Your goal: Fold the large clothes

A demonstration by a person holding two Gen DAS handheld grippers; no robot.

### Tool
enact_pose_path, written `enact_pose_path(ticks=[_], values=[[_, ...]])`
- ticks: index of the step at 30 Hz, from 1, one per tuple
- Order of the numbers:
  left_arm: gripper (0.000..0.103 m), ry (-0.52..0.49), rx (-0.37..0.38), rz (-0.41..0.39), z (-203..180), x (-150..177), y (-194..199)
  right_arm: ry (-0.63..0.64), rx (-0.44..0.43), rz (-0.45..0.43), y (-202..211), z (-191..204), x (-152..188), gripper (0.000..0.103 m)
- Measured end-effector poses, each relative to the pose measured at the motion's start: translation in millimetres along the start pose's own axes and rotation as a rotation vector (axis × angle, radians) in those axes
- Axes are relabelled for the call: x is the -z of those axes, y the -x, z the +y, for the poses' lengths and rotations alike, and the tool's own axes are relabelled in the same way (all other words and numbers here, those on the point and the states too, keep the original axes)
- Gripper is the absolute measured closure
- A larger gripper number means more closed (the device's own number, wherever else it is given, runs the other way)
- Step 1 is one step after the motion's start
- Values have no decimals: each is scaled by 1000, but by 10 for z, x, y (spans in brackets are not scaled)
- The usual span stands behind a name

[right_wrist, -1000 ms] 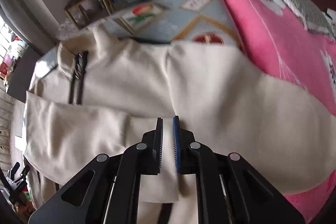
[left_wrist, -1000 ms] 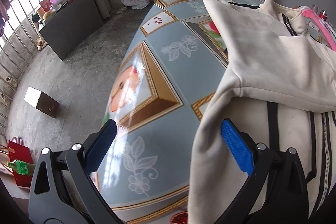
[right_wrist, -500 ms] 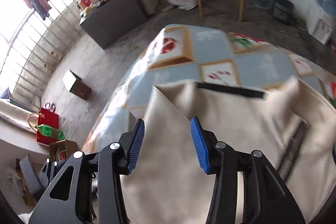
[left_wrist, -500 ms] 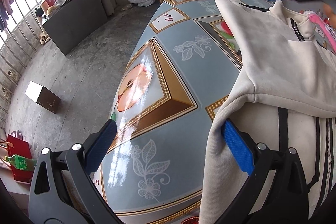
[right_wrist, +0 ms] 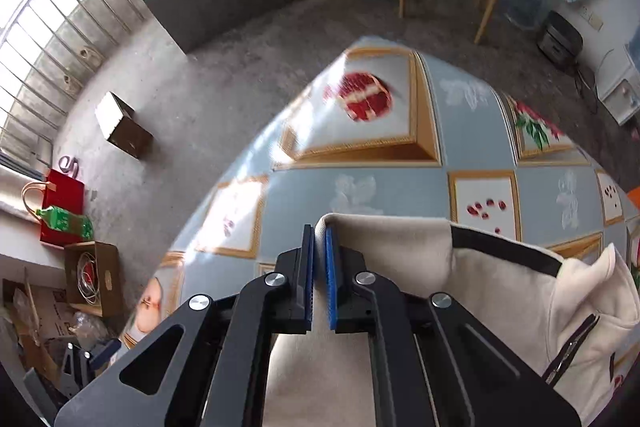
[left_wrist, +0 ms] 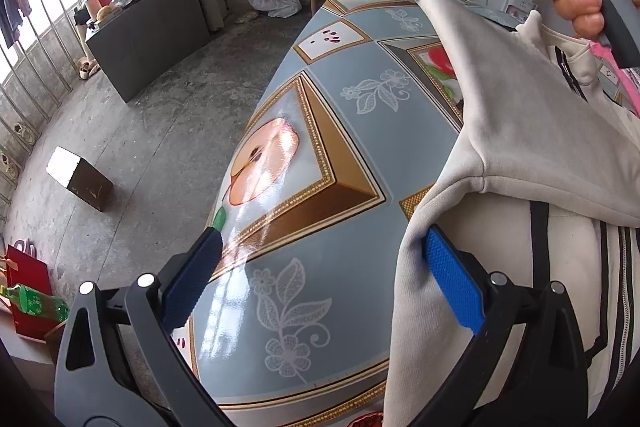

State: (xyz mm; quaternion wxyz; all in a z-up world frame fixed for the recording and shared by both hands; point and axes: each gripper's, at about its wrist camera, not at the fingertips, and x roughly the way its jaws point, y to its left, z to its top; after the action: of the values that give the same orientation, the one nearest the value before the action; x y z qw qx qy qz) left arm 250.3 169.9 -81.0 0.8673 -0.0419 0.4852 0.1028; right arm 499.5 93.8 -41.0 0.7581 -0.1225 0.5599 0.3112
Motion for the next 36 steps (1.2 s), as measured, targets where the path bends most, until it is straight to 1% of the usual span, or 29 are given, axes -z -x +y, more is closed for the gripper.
enact_pose_path(ticks=[2, 5, 6, 8, 9, 10, 11, 12, 13, 14, 16, 18, 19, 21, 22, 23, 25, 26, 27, 28, 29, 31, 32, 33, 35, 36], values=[[6, 8, -1, 1, 8, 4, 0, 0, 19, -1, -85, 5, 1, 97], [6, 7, -9, 6, 9, 9, 10, 31, 93, -22, -233, -6, 80, 97], [6, 9, -6, 5, 11, 9, 10, 34, 104, -24, -224, -13, 119, 97], [6, 15, 8, 10, 30, 18, 19, 5, 86, -29, -86, -75, 203, 94], [6, 19, 16, 15, 45, 19, 24, -12, 58, -51, 106, -118, 275, 89], [6, 22, 23, 19, 59, 22, 26, -18, 43, -76, 280, -144, 340, 80], [6, 23, 30, 22, 74, 33, 26, -23, 30, -108, 472, -168, 429, 73], [6, 26, 38, 26, 88, 38, 32, -29, 13, -147, 695, -223, 545, 57], [6, 29, 46, 30, 103, 46, 31, -47, 0, -200, 1011, -342, 754, 49], [6, 31, 54, 35, 117, 56, 35, -70, -2, -232, 1224, -450, 924, 49], [6, 38, 70, 38, 151, 82, 55, -158, 18, -289, 1713, -833, 1449, 49], [6, 45, 83, 36, 191, 117, 106, -251, 69, -308, 1967, -1173, 1860, 49], [6, 48, 87, 33, 207, 130, 128, -325, 112, -301, 2082, -1430, 2174, 49], [6, 50, 79, 25, 247, 160, 183, -436, 157, -256, 2108, -1803, 2594, 49], [6, 51, 76, 20, 263, 176, 224, -520, 180, -205, 2060, -2038, 2851, 48], [6, 54, 74, 16, 285, 193, 264, -583, 190, -168, 2002, -2188, 3054, 49], [6, 64, 72, 7, 329, 217, 342, -649, 200, -122, 1877, -2357, 3325, 49], [6, 68, 70, 2, 347, 232, 385, -676, 215, -99, 1792, -2420, 3438, 50], [6, 70, 66, -1, 359, 245, 425, -701, 209, -84, 1709, -2480, 3516, 54], [6, 72, 66, -4, 369, 267, 481, -721, 191, -77, 1639, -2532, 3556, 59], [6, 72, 71, -7, 372, 279, 522, -754, 162, -76, 1564, -2585, 3601, 61], [6, 65, 74, -11, 361, 305, 589, -774, 151, -68, 1445, -2633, 3591, 64], [6, 61, 70, -12, 352, 321, 611, -762, 178, -55, 1374, -2635, 3562, 66], [6, 62, 66, -11, 349, 336, 624, -751, 206, -41, 1306, -2619, 3532, 69], [6, 68, 68, -8, 352, 376, 658, -737, 232, -52, 1294, -2570, 3539, 73], [6, 68, 68, -9, 350, 393, 671, -727, 244, -58, 1291, -2545, 3522, 87]])
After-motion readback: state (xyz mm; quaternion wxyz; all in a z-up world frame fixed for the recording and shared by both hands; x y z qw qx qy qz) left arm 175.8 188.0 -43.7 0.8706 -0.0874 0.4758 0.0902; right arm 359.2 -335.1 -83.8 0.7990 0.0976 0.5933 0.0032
